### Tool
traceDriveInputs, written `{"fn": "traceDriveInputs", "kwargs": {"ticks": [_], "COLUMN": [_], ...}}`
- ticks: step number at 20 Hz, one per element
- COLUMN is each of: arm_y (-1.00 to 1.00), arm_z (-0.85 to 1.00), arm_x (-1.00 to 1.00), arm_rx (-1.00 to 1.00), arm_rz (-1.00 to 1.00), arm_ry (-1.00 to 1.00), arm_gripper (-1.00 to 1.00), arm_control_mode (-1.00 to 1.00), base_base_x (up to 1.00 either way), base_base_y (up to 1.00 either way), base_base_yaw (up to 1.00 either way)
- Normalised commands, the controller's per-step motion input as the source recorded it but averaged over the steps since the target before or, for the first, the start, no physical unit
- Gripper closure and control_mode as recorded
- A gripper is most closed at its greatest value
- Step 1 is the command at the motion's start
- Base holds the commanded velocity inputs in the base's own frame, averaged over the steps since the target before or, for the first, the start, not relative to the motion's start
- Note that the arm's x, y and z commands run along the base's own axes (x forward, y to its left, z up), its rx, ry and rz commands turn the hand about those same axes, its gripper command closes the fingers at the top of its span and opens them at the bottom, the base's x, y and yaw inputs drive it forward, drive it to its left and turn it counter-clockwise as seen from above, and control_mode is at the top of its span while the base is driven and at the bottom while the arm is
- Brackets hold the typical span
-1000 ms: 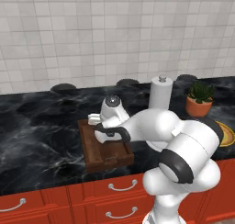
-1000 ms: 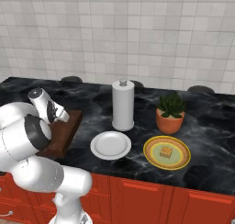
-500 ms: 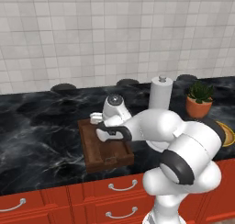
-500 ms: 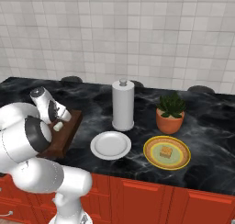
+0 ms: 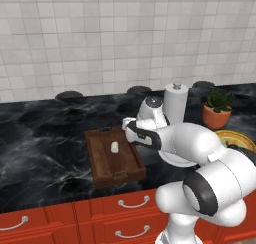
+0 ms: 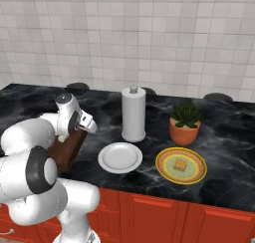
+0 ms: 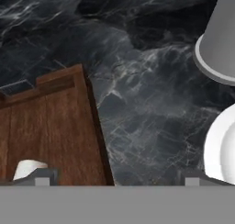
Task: Move the dessert items from the plates to the tray.
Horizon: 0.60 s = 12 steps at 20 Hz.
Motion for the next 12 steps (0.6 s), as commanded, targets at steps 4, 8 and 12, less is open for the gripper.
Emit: {"fn": "traceDriveInputs", "kwargs": {"ticks": [4,8,12], "arm_y": [-1.00,-1.00,-1.00], "arm_z": [0.07,0.24,0.14], "arm_x": [-0.13,-0.19,-0.22], "arm_rx": [0.00,0.00,0.00], "arm_rz": [-0.03,-0.04,0.00], "arm_ry": [0.13,0.11,0.06], "arm_gripper": [-1.00,-1.00,-1.00], "arm_control_mode": [-1.00,-1.00,-1.00], "base_base_x": [0.00,0.00,0.00], "base_base_y": [0.00,0.00,0.00], "base_base_yaw": [0.00,0.00,0.00]}}
